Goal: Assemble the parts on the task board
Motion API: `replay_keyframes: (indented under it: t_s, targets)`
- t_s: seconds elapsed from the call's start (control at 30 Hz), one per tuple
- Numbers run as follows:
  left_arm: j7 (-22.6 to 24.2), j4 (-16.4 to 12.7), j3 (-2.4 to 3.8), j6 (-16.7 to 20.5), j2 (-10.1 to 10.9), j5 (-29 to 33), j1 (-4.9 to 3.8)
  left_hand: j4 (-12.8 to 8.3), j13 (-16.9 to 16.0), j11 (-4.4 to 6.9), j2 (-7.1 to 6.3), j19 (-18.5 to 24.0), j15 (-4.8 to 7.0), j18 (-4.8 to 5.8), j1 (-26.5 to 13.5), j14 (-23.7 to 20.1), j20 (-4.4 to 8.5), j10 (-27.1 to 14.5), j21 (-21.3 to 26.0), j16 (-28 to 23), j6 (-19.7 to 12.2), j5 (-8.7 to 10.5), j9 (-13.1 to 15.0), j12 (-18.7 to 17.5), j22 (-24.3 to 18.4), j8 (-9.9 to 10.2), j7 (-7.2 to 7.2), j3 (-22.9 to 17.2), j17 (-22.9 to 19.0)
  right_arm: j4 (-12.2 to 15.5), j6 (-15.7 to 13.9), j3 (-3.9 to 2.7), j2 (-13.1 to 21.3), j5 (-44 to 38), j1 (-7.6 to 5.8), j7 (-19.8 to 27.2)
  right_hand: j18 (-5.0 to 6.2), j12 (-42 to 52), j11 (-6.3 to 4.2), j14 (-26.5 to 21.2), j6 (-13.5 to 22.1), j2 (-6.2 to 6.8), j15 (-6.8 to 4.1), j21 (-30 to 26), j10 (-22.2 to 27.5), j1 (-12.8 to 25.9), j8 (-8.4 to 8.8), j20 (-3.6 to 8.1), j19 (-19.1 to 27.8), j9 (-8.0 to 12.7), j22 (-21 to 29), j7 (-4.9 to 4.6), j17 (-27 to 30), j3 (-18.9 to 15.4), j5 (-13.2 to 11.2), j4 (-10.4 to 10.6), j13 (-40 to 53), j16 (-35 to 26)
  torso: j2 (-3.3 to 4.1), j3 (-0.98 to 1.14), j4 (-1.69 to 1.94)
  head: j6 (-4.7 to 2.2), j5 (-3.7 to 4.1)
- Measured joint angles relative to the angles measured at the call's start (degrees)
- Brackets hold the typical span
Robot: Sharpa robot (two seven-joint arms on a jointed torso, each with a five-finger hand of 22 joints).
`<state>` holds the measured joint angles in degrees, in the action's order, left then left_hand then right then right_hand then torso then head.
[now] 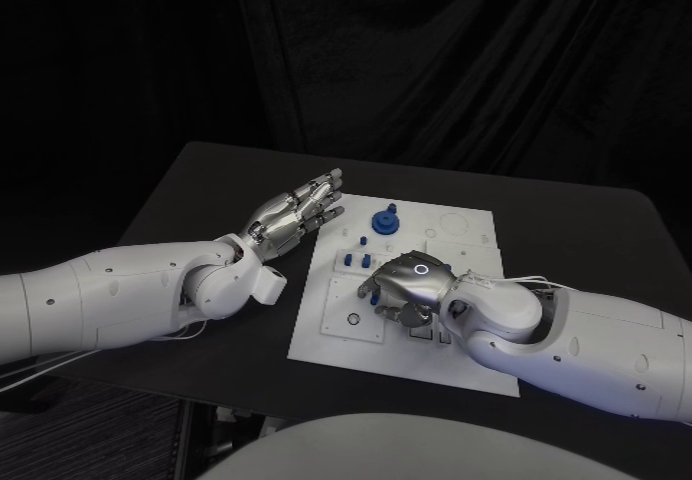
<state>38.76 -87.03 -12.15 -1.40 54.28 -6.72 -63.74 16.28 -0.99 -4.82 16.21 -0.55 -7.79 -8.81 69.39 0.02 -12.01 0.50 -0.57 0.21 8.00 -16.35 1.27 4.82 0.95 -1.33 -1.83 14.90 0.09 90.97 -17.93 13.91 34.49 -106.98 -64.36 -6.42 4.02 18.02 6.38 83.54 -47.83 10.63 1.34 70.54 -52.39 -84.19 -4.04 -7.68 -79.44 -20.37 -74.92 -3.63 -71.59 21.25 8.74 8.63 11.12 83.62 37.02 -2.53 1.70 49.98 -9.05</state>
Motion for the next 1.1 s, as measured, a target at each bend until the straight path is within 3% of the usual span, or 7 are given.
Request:
replay_keyframes:
  t_s: [0.33,0.47,0.63,0.77,0.83,0.93,1.1]
  targets:
    - [0.0,0.1,-0.01,-0.2,0.0,0.0,0.17,0.2,0.0,0.00,0.23,0.0,0.00,-0.01,0.2,0.0,0.00,0.0,0.0,0.0,0.0,-0.04,0.0,0.0,0.0,0.0,0.00,-0.2,0.0,0.5,-0.9,0.03,1.3,0.0,0.07,0.1,0.00,1.4,0.71,-1.1,2.5,0.00,0.14,-3.0,6.7,0.0,0.00,0.10,1.5,1.1,0.0,1.38,1.8,-2.8,-0.4,0.9,1.4,-0.9,0.01,0.02,-0.01,0.01,-0.08]
    - [-0.1,0.0,-0.01,-0.2,0.1,0.0,0.21,0.2,0.0,0.00,0.23,0.0,0.00,-0.01,0.2,0.0,0.00,0.0,0.0,0.0,0.1,-0.04,0.0,0.0,0.0,0.0,0.12,-0.2,0.0,1.8,-1.9,-0.13,3.0,0.6,-0.23,0.2,0.00,2.9,0.91,-1.1,2.7,-0.33,0.11,-3.0,9.3,-0.3,0.00,0.10,1.5,1.6,0.0,0.98,1.5,-4.0,0.6,1.9,2.1,-0.9,0.00,0.05,-0.03,0.01,-0.03]
    - [-0.1,-0.2,0.00,-0.1,0.5,0.0,0.24,0.2,0.0,0.00,-0.25,0.0,0.01,-0.01,0.7,0.0,0.00,0.0,0.0,0.0,0.2,-0.72,0.1,0.4,0.1,0.0,0.20,-0.2,0.0,3.6,-3.8,-0.60,6.1,3.8,-3.98,0.7,0.00,5.1,1.08,0.2,0.3,-0.45,1.40,1.5,8.9,-0.5,-0.96,-0.79,-1.3,1.9,0.0,-1.22,-2.8,-4.7,2.8,2.7,2.5,1.0,-0.02,0.07,-0.03,0.02,0.17]
    - [0.0,-0.5,0.00,0.1,0.9,0.0,0.25,0.2,0.0,0.00,-1.20,0.0,1.06,-0.01,1.7,0.0,0.00,0.0,0.0,0.0,0.8,-1.26,0.1,0.4,0.1,0.0,0.00,-0.2,0.0,5.2,-4.1,-0.48,10.1,7.1,-8.11,0.7,0.00,3.7,1.46,0.4,3.5,-1.10,1.18,2.8,11.4,0.0,-0.48,-0.71,-2.0,3.3,0.0,-0.31,-3.4,-5.5,3.5,4.4,1.1,1.2,-0.04,0.07,-0.03,0.02,0.62]
    - [0.0,-0.7,-0.01,0.3,0.9,0.0,0.26,0.4,0.0,0.98,-1.48,0.1,4.31,-0.19,2.0,0.0,2.18,0.1,0.0,0.0,1.1,-1.77,0.1,0.4,-0.1,0.0,-0.75,0.1,0.0,6.0,-3.8,-0.31,12.5,8.8,-9.78,0.6,0.00,1.8,1.88,0.4,5.7,-1.25,1.18,2.6,14.3,0.9,-0.12,-0.71,-2.0,4.5,0.0,-0.02,-3.3,-6.5,3.6,6.3,-0.8,1.2,-0.05,0.07,-0.02,0.02,0.91]
    - [0.1,-0.6,-0.01,0.8,0.9,0.0,0.26,0.5,0.0,4.30,-1.22,0.3,8.54,-0.96,2.3,-0.1,6.60,0.4,0.0,0.0,1.3,-2.21,0.1,0.4,-0.4,0.0,-0.53,0.7,0.0,6.9,-3.1,-0.05,15.2,10.7,-11.14,0.3,0.00,1.2,1.90,0.6,5.8,-1.26,0.97,2.6,15.0,2.4,-0.12,-0.51,-2.2,5.3,0.0,0.12,-3.3,-7.7,2.1,7.9,-2.4,1.2,-0.02,0.07,0.01,0.02,1.27]
    - [0.1,-0.1,0.00,2.0,0.7,0.0,0.29,0.5,0.0,5.11,-1.19,0.5,9.56,-0.93,1.5,-0.1,9.77,0.5,0.2,0.0,0.5,-0.06,0.0,0.4,-0.8,0.0,-2.18,2.1,0.0,6.7,-1.8,0.17,17.9,12.6,-11.94,-0.2,0.00,1.3,1.82,0.6,3.3,-0.99,0.97,3.3,12.4,7.1,-0.92,-0.71,-2.4,6.1,0.0,-1.10,-3.4,-9.2,-0.4,8.3,-4.2,1.6,0.05,0.06,0.12,0.03,2.09]
